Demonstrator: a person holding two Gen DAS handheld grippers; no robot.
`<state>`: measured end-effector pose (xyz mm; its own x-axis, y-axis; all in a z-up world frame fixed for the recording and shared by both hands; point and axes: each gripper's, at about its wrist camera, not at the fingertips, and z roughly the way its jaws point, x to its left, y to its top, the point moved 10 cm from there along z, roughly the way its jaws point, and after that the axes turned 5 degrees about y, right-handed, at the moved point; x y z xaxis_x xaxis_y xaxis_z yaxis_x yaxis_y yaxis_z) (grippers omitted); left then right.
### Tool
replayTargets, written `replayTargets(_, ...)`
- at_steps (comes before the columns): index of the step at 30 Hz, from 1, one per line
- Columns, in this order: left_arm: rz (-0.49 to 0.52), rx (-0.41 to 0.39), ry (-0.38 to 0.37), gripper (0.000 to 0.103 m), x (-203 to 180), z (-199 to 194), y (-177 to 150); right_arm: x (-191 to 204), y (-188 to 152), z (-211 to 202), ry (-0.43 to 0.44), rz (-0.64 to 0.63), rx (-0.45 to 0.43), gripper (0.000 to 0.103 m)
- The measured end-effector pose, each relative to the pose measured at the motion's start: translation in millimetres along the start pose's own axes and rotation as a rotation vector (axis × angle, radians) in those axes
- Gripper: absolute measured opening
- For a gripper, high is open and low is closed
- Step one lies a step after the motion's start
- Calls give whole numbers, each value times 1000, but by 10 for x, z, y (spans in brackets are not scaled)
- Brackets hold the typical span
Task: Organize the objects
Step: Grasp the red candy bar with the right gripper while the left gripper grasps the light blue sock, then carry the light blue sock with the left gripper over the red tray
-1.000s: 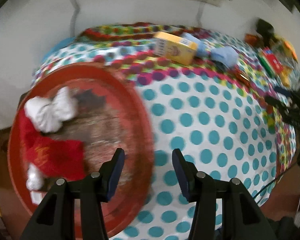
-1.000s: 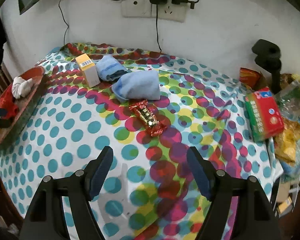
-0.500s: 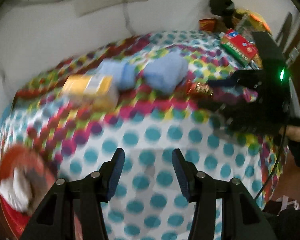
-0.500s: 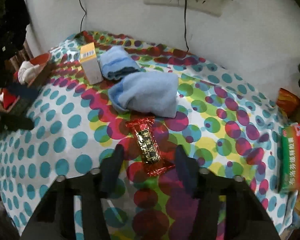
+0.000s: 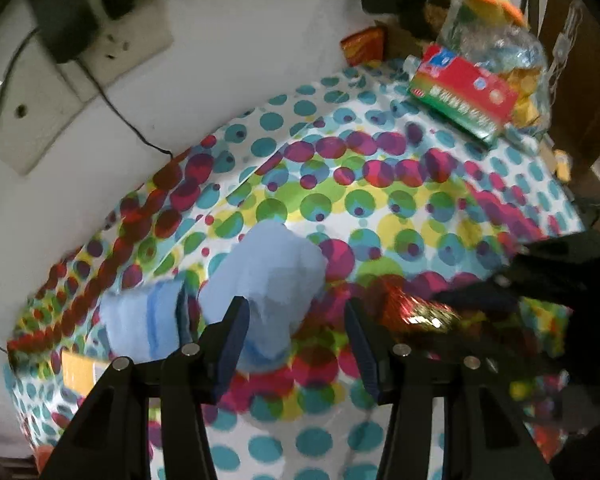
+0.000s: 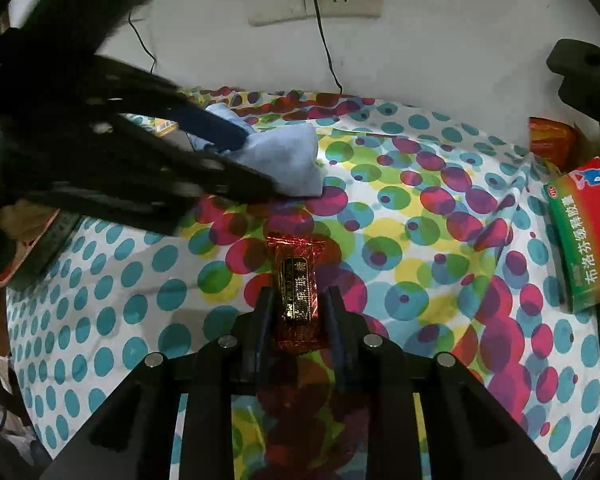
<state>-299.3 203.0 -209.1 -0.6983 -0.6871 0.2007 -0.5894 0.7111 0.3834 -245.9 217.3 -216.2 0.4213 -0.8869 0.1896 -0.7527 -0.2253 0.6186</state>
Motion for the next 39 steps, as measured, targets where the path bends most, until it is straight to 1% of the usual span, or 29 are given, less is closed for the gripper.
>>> replayTargets(3,-22,19,43,51,38,188,37,23,-1,1,-13,-1,-12,26)
replayTargets(5,-44,13,65,51,58,236,53,29,-8,-5,-12,2,-13,27)
replayTargets(7,-73,-5,64,50,72,234,61,23,-6,1,-19,-5,-11,27)
replayTargets(8,-105,-3,65,46,103,236,57,24,-10,0,-27,-12,-9,27)
replayTargets(9,-121,-5,69,39,125,227,57,9,-13,8,-36,-19,-8,27)
replayTargets(10,-132,-4,82,24,157,216,56,18,-18,7,-49,-30,-5,27)
replayTargets(11,-160,4,88,23,203,199,45,33,-32,3,-56,-36,-4,27)
replayTargets(13,-204,10,67,22,264,152,7,52,-43,3,-72,-51,0,28)
replayTargets(14,-225,3,77,22,306,100,-20,51,-48,10,-80,-58,2,28)
replayTargets(16,-233,-6,88,22,303,6,-66,64,-59,7,-97,-71,4,28)
replayTargets(19,-241,-20,97,22,271,-147,-190,60,-49,23,-92,-66,4,28)
replayTargets(22,-276,-18,118,22,266,-276,-368,58,-39,23,-99,-73,5,28)
replayTargets(23,-302,-24,125,22,282,-338,-451,54,-36,20,-98,-71,5,28)
replayTargets(25,-347,-38,119,22,289,-432,-578,64,-30,19,-102,-72,6,28)
replayTargets(27,-392,-29,129,22,284,-512,-741,53,-23,16,-104,-70,5,27)
replayTargets(29,-414,-22,147,22,266,-572,-846,54,-20,10,-105,-70,6,27)
replayTargets(32,-448,-15,141,22,243,-701,-1016,53,-12,7,-104,-70,6,27)
replayTargets(34,-462,-15,152,22,247,-767,-1095,54,-7,6,-103,-69,6,27)
replayTargets(35,-475,-10,177,22,274,-812,-1148,56,-5,5,-103,-69,6,27)
replayTargets(36,-479,-9,184,22,285,-833,-1173,60,-3,3,-104,-70,6,27)
replayTargets(39,-513,-13,183,22,320,-925,-1266,54,3,0,-105,-71,6,27)
